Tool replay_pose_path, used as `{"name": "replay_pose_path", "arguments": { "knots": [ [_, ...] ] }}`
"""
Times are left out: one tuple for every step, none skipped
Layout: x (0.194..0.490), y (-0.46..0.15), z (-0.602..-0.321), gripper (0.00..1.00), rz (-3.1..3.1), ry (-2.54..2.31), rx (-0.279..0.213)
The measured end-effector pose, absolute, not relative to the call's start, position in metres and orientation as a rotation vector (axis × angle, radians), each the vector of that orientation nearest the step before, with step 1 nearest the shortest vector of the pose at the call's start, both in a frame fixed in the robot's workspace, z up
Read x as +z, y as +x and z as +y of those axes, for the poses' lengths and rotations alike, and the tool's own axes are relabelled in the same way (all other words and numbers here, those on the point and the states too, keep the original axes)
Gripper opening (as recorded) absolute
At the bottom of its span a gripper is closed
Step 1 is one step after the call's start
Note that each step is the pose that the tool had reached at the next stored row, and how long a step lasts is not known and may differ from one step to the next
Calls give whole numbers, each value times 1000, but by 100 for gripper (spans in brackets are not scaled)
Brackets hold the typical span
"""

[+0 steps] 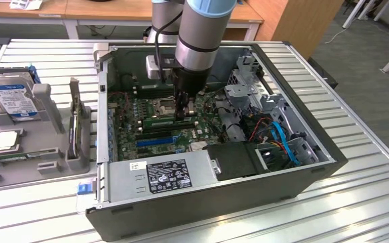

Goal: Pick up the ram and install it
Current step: 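Insert the ram into the slot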

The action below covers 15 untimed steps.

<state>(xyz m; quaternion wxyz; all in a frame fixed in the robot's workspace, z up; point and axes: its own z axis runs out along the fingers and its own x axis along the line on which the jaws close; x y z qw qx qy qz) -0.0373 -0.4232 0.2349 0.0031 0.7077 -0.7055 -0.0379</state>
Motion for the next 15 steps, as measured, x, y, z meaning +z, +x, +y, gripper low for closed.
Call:
{"name": "replay_pose_path", "arguments": {
  "knots": [
    [234,-37,-423,11,-2212,2219,-119],
    [234,-37,-423,11,-2212,2219,-119],
    [234,-37,-423,11,-2212,2219,-119],
    [234,-37,-423,11,-2212,2219,-119],
    [234,-37,-423,11,-2212,2219,-119],
    [234,-37,-423,11,-2212,2219,-119],
    [234,-37,-423,11,-2213,2218,-119],
    [234,-37,-423,11,-2214,2217,-119],
    [234,-37,-423,11,-2215,2216,-119],
    [234,-37,-423,11,-2216,2215,-119],
    [234,-37,-423,11,-2216,2215,-119],
    [234,-37,-423,11,-2216,2215,-119],
    [233,-37,-423,11,-2216,2215,-119],
    [233,-37,-423,11,-2216,2215,-119],
    [233,-37,-423,11,-2216,2215,-119]
  ]
}}
